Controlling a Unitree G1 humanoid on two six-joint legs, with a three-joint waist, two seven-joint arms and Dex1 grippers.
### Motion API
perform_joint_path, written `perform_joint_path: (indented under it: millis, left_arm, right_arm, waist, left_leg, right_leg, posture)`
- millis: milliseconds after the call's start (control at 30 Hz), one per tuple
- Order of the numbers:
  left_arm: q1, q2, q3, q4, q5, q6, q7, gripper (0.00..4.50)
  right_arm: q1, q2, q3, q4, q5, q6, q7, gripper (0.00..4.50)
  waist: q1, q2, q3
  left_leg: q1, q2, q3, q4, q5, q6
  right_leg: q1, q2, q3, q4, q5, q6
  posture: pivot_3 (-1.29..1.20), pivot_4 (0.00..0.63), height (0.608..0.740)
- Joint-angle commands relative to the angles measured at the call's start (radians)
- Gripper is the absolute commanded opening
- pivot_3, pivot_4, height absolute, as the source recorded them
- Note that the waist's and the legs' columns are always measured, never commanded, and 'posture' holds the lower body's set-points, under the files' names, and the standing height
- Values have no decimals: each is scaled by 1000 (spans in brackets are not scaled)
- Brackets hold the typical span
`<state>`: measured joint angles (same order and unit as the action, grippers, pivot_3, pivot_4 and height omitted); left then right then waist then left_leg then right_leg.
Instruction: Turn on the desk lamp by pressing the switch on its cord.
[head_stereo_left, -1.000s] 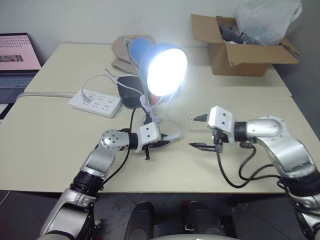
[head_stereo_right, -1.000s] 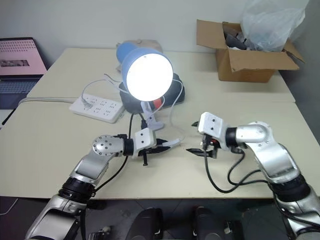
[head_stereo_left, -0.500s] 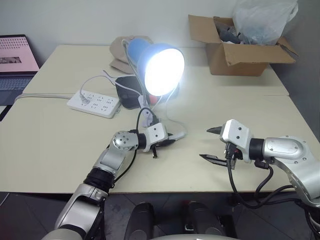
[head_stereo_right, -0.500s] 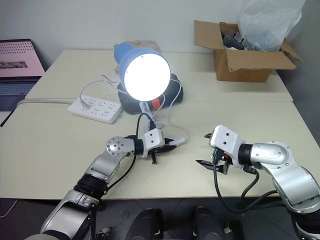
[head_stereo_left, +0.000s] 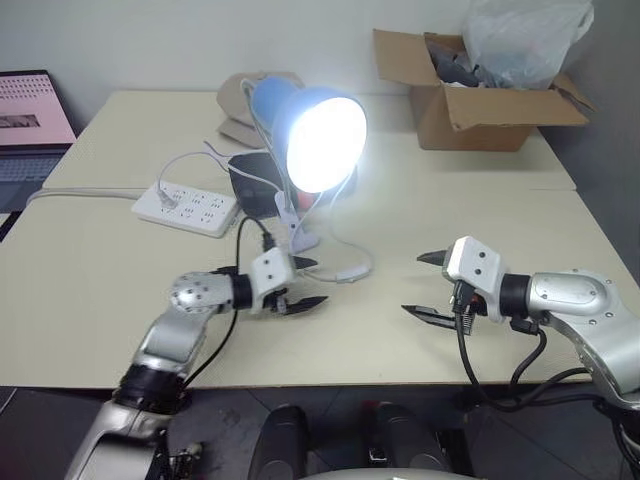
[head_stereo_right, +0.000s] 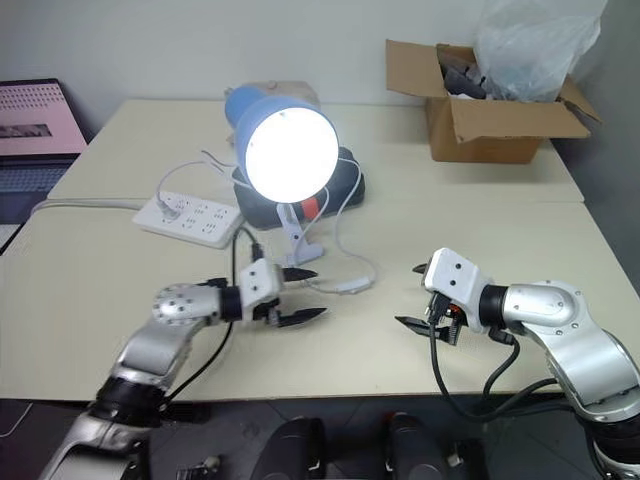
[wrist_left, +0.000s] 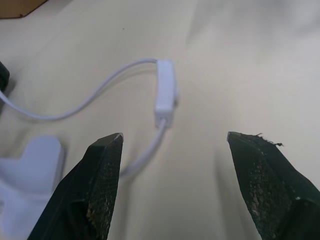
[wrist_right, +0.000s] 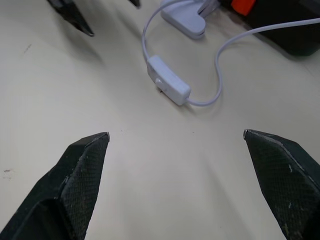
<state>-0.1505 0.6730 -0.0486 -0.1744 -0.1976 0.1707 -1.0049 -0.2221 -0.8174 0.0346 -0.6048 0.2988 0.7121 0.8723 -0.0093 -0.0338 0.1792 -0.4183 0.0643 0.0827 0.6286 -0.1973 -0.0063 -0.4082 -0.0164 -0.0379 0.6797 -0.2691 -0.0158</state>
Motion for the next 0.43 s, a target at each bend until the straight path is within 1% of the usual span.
perform_joint_path:
  millis: [33, 133, 200, 333, 433]
  left_arm:
    - [75, 27, 106, -154, -69, 79, 48, 3448]
    - [168, 35, 218, -266, -163, 189, 84, 3448]
    - [218, 58, 261, -309, -206, 252, 83, 3448]
    - [250, 82, 301, -344, -256, 306, 87, 3448]
    - [258, 91, 318, -353, -285, 311, 70, 3448]
  right_arm:
    - [11, -15, -76, -10, 40, -41, 19, 4500]
    - [32, -24, -131, 4, 71, -77, 47, 4500]
    - [51, -36, -163, 19, 84, -105, 69, 4500]
    - [78, -52, -180, 37, 93, -145, 90, 4500]
    - [78, -48, -172, 59, 90, -170, 93, 4500]
  waist:
    - [4, 0, 0]
    - [10, 0, 0]
    - [10, 0, 0]
    - [10, 0, 0]
    - [10, 0, 0]
  left_leg:
    - [0, 0, 0, 0, 0, 0]
    - [1, -1, -1, 1, 0, 0]
    - [1, -1, 0, 1, 0, 0]
    - [1, -1, -1, 1, 0, 0]
    - [1, -1, -1, 1, 0, 0]
  right_leg:
    - [0, 0, 0, 0, 0, 0]
    - [1, -1, -1, 0, 0, 0]
    - [2, -2, -1, -1, 0, 1]
    - [2, -2, -2, -1, 0, 0]
    - [2, -2, -2, -1, 0, 0]
  posture:
    - [0, 150, 740]
    - [0, 150, 740]
    - [0, 150, 740]
    - [0, 150, 740]
    - [0, 150, 740]
